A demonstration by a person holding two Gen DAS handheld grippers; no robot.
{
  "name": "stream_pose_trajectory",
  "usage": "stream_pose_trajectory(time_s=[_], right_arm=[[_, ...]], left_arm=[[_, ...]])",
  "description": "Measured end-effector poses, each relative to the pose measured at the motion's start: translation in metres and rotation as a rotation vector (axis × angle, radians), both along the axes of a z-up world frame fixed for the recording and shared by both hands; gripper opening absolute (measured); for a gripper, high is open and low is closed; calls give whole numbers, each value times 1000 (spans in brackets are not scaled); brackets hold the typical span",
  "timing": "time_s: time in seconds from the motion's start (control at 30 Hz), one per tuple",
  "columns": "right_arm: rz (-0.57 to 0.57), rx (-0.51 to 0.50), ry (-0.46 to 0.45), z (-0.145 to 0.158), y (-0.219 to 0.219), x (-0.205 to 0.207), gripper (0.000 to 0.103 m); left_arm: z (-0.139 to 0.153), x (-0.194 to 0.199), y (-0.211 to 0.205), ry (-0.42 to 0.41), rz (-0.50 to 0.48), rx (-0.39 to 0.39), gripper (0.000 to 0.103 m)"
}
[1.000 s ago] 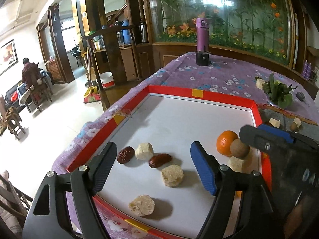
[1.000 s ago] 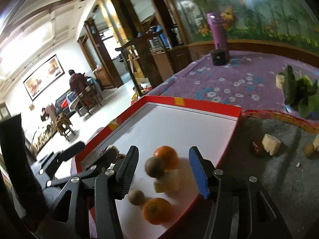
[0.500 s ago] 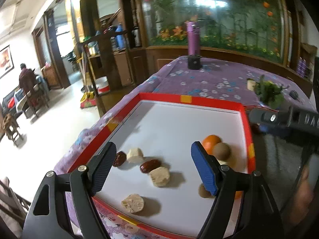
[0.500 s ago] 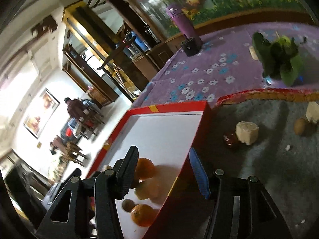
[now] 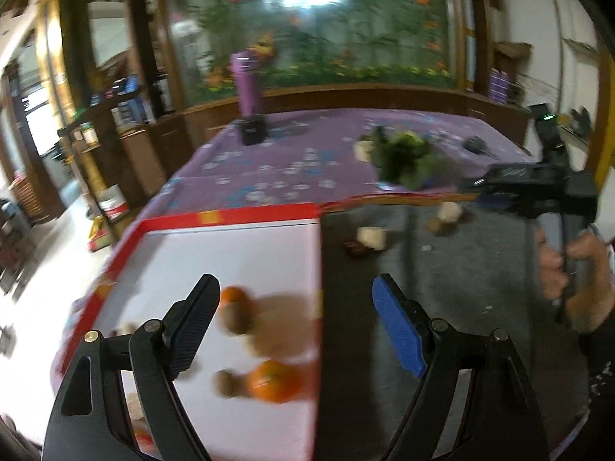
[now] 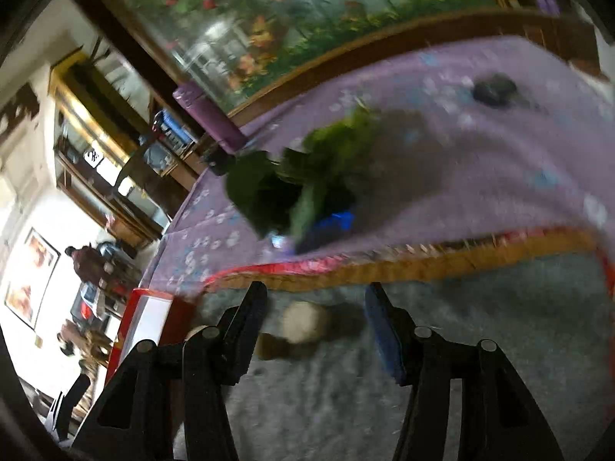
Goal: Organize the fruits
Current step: 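Move both open tools back over the mat toward the remaining items, then grasp a tan cake cube with the right tool while the left tool grasps a brown round fruit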
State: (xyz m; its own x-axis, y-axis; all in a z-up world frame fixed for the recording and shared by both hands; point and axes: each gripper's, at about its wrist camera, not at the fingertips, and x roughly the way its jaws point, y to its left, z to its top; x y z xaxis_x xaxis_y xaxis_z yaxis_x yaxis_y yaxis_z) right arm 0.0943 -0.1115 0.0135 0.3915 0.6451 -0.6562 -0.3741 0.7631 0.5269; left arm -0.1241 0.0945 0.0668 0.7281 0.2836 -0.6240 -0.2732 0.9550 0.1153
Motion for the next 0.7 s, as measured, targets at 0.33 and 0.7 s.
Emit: stream_pose_trajectory(time_s=[0.33, 0.7], right_arm=[[110, -175, -81, -3, 33, -21, 38], [164, -290, -142, 1, 55, -36, 27]], left_arm=[[-8, 38, -47, 47, -79, -6, 82], [-14, 55, -69, 94, -127, 2, 82]])
